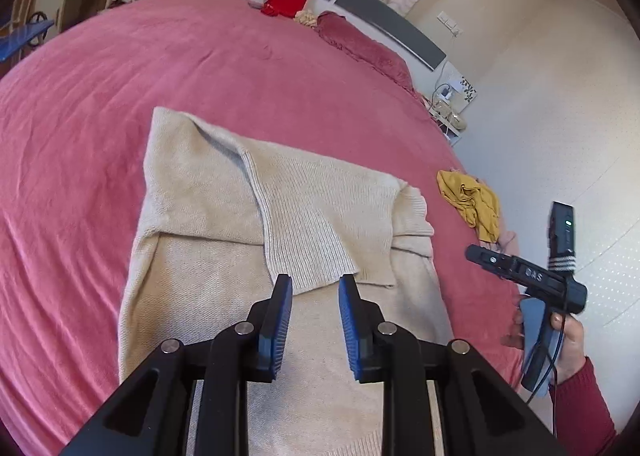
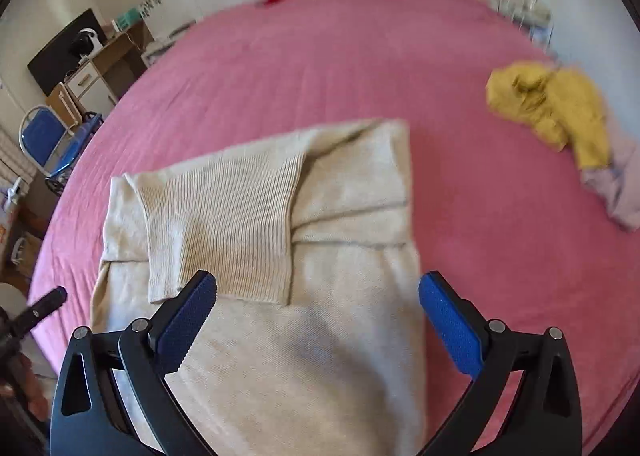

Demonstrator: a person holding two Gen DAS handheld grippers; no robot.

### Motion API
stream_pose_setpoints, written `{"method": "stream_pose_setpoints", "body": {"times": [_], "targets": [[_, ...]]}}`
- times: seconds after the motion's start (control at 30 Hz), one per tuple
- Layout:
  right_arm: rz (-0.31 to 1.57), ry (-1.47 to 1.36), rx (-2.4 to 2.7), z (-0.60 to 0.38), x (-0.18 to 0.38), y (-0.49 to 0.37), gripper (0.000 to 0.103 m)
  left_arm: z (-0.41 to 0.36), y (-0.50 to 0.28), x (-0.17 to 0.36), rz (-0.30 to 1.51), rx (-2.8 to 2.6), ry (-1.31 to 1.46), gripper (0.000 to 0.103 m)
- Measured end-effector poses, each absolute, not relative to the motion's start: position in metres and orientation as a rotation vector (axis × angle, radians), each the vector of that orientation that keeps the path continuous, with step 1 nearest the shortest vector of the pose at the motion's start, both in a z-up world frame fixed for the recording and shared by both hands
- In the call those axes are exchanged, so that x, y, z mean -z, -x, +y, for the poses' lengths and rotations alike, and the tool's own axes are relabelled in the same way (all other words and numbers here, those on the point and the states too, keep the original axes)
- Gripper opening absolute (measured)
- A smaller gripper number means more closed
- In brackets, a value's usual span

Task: Fold clothes

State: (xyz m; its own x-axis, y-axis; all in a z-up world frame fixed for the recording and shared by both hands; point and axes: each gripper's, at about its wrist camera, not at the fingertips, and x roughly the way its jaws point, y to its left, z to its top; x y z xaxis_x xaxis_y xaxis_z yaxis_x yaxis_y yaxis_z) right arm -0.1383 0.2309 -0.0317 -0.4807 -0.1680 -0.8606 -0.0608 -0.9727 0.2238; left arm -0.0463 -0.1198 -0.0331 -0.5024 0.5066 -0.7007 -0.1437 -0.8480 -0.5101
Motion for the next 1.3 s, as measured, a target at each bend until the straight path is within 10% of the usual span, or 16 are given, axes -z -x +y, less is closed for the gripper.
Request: {"method": "stream_pose_setpoints", "body": {"times": [0.37, 1.03, 1.3], "targets": [[-0.554, -1.747, 2.319, 0.219, 0.096, 0.245, 0.098, -0.133, 0.111, 0.068, -0.672, -2.351, 1.419, 0.024], [-0.287, -1.776, 2.43, 0.209, 0.112, 0.265, 0.006, -0.133, 0.154, 0.094, -0.735, -2.299, 1.562, 0.025], [-0.297, -1.768, 2.483, 0.226, 0.103, 0.239, 0.017, -0.123, 0.173, 0.107, -0.745, -2.296, 1.596, 0.025]]}}
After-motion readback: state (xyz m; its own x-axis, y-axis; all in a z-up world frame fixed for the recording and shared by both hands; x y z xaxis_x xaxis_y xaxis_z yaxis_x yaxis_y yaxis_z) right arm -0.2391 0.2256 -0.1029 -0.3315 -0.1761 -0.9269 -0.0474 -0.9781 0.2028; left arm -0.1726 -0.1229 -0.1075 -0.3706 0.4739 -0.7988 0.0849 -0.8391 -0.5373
